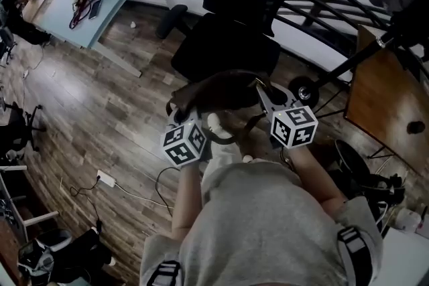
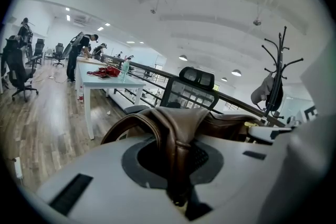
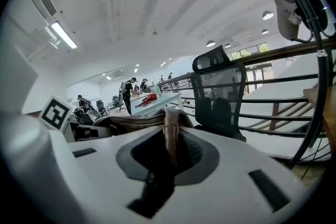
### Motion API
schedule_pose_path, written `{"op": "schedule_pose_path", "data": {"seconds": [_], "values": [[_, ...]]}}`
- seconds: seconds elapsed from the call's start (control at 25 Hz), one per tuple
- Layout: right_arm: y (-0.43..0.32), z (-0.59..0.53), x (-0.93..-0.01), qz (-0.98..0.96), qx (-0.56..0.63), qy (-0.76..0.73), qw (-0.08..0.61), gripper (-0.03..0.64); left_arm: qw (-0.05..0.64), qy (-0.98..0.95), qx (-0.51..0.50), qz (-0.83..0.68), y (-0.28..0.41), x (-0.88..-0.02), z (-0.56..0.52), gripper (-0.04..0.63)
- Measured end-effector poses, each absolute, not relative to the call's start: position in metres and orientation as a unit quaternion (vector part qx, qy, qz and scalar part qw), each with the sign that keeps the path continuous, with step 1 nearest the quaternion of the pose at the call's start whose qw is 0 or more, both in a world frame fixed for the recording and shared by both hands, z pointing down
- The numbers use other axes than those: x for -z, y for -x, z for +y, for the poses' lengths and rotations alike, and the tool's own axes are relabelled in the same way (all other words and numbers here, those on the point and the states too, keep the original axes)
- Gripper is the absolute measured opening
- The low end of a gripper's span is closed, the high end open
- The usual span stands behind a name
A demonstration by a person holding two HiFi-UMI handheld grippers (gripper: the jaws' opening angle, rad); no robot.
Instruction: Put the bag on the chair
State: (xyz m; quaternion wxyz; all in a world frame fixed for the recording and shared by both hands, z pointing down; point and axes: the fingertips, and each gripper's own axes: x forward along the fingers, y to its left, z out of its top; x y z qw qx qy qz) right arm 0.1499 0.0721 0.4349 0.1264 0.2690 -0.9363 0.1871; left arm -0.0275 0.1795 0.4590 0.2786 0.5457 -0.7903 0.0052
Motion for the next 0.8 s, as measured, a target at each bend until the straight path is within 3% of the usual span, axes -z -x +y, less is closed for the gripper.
{"op": "schedule_pose_path", "data": {"seconds": [0.8], "values": [[-0.014, -0.085, -0.431, -0.908, -0.205, -0.346, 0.121, 0.043, 0.281, -0.609, -0.032, -0.741, 0.178, -0.455, -0.009, 0.034]]}}
